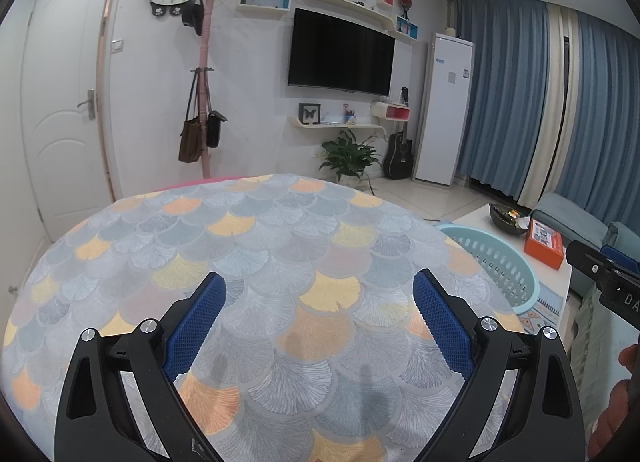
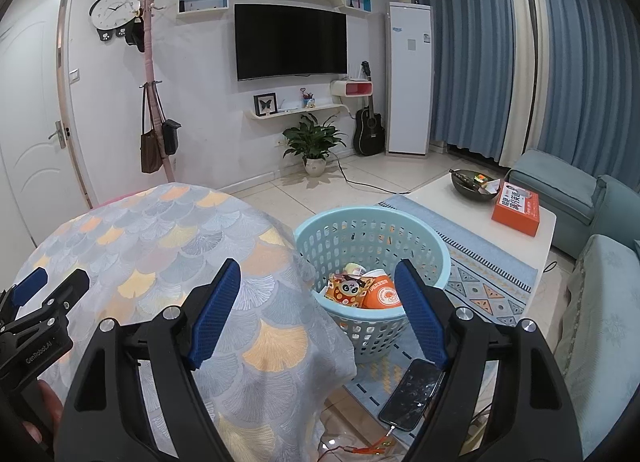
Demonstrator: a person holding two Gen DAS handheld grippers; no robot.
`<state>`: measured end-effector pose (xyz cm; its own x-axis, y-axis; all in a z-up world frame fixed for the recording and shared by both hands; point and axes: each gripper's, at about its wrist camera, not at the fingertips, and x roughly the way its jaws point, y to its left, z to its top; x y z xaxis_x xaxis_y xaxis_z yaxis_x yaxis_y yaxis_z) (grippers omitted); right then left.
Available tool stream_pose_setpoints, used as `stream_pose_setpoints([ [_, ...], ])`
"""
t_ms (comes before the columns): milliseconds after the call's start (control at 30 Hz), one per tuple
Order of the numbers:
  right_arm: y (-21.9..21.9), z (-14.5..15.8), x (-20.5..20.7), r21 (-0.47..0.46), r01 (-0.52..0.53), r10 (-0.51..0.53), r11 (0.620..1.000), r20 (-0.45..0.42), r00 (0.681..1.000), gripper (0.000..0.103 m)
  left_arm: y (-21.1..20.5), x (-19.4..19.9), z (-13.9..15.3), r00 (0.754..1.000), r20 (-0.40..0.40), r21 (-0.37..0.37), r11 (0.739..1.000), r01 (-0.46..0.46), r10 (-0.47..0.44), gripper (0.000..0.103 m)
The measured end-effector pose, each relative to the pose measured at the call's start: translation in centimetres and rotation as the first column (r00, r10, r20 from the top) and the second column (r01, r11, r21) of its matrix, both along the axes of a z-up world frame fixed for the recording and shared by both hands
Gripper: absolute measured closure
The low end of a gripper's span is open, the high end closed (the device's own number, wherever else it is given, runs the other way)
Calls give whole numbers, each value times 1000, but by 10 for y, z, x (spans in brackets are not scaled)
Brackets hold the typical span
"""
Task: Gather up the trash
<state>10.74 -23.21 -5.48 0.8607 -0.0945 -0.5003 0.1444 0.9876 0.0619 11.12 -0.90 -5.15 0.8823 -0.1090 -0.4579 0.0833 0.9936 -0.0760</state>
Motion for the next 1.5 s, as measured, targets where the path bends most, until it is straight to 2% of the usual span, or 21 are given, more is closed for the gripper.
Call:
stream_pose_setpoints([
  [633,2,2,2,-4,-4,4,1000,3,1000,28,0,0,0,1000,3,3,1000,-1,1,11],
  [900,9,16,-11,-17,-6,6,1000,25,1000,28,5,-11,6,1000,-15,22,1000,-7,7,11],
  [1200,41,22,-21,-9,-95,95,995,33,995,28,37,-40,29,998,-3,9,998,-55,55,11],
  [1300,56,21,-22,-20,-131,132,991,26,991,28,49,-46,30,997,-19,24,996,-80,81,11],
  [1500,89,19,-23,-38,-197,198,980,17,980,28,78,-58,25,989,-56,7,991,-136,136,11],
])
